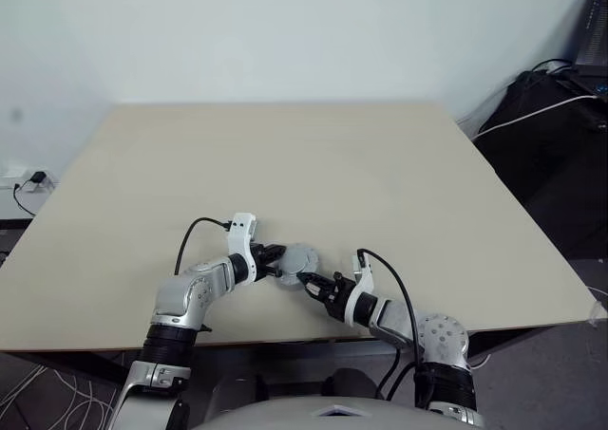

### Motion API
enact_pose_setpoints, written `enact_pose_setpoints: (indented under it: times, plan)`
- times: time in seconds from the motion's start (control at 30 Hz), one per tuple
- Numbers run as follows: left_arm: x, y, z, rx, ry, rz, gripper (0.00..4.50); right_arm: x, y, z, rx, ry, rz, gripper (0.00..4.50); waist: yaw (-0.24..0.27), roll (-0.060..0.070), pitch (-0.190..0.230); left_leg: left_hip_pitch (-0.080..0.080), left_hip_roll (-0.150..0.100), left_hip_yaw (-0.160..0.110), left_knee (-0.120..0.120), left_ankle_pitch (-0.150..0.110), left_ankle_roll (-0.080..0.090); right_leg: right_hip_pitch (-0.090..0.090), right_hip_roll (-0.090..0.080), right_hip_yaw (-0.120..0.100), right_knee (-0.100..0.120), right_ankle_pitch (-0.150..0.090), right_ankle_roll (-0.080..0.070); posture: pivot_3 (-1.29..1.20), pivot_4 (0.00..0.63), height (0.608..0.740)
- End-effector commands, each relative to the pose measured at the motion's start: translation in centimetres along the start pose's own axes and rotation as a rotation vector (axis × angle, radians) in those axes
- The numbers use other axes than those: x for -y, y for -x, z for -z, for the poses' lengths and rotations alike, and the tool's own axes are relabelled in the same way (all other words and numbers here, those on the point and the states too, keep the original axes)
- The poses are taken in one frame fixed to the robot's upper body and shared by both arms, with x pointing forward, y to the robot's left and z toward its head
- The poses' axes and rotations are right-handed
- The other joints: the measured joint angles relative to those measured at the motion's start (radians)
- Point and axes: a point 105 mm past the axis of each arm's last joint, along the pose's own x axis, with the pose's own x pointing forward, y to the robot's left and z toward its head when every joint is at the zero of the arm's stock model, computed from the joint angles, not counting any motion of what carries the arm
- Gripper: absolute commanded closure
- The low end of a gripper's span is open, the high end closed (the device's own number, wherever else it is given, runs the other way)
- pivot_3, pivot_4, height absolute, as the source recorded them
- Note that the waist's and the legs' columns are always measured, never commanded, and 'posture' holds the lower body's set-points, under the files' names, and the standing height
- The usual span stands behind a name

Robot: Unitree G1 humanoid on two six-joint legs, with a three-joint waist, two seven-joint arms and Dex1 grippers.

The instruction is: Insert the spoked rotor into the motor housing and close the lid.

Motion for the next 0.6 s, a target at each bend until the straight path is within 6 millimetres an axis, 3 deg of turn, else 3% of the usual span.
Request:
enact_pose_setpoints:
  times: [0.03, 0.3, 0.43, 0.6]
  plan:
    - [0.7, 0.1, -0.7, 0.03, -0.021, 0.018, 4.5, -0.7, -0.5, 0.1, 0.02, -0.006, -0.02, 3.25, 0.0, 0.0, 0.0, 0.0, 0.0, 0.0, 0.0, 0.0, 0.0, 0.0, 0.0, 0.0, 0.0, 0.0, 0.0, 0.0, 0.0, 0.74]
    - [2.3, 1.8, -3.8, 0.249, 0.029, 0.09, 4.5, -0.7, -0.2, -0.2, 0.048, -0.014, -0.021, 3.25, 0.005, 0.0, 0.0, -0.001, 0.0, 0.0, 0.0, 0.0, 0.0, -0.001, -0.001, 0.0, 0.0, 0.0, 0.0, 0.0, 0.0, 0.74]
    - [3.0, 4.4, -5.5, 0.415, 0.13, 0.152, 4.5, -0.5, 0.1, -0.4, 0.07, -0.023, -0.023, 3.25, 0.004, 0.001, 0.001, -0.001, 0.0, 0.0, -0.001, 0.0, 0.0, -0.001, -0.001, 0.0, 0.0, 0.0, 0.0, 0.0, 0.0, 0.74]
    - [2.7, 7.0, -4.5, 0.556, 0.403, 0.178, 4.5, -1.1, 0.5, -1.0, 0.102, -0.024, -0.065, 3.25, 0.01, 0.001, 0.001, -0.001, 0.0, 0.0, -0.001, 0.0, 0.0, -0.001, -0.001, 0.0, -0.002, 0.0, 0.0, 0.0, 0.0, 0.74]
